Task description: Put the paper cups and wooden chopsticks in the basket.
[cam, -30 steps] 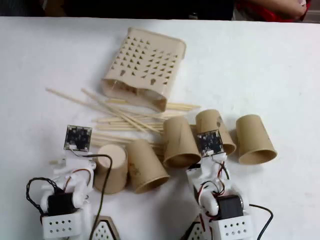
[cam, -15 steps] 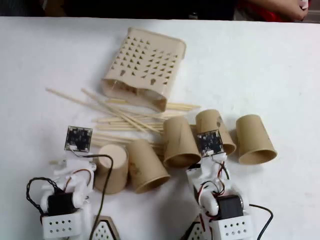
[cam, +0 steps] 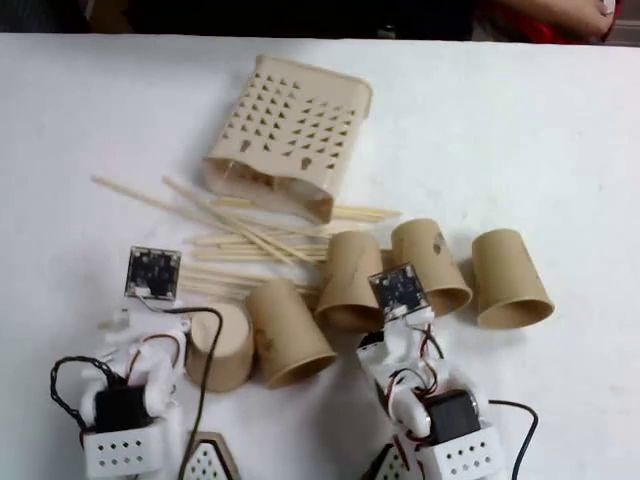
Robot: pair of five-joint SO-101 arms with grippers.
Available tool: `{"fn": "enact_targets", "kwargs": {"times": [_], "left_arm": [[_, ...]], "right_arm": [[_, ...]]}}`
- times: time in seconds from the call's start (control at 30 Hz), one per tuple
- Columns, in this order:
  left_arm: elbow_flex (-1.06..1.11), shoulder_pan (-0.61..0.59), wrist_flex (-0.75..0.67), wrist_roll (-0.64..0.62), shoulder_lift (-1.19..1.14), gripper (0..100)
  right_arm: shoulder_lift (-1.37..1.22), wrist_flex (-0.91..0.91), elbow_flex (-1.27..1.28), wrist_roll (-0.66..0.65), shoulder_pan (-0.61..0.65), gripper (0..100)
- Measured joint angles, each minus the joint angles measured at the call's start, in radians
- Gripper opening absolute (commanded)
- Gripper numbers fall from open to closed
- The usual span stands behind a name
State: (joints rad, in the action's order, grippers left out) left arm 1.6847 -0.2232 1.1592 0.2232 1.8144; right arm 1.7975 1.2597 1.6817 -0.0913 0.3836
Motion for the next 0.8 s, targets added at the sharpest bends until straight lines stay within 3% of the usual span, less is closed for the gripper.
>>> {"fn": "enact_targets", "kwargs": {"times": [0.17,0.3,0.5,0.63,0.8], "left_arm": [[-0.034,0.000,0.032,0.000,0.000,2],[-0.035,0.000,0.038,0.000,0.000,2],[-0.035,0.000,0.038,0.000,0.000,2],[-0.035,0.000,0.055,0.003,0.000,2],[-0.035,0.000,0.055,0.003,0.000,2]], "right_arm": [[0.002,0.000,-0.014,0.000,-0.006,2.1],[0.002,-0.006,-0.072,-0.002,-0.153,2.4],[0.008,-0.140,-0.222,-0.201,-0.316,2.5],[0.002,-0.175,-0.336,-0.328,-0.334,6.9],[-0.037,-0.178,-0.520,-0.361,-0.265,9.1]]}}
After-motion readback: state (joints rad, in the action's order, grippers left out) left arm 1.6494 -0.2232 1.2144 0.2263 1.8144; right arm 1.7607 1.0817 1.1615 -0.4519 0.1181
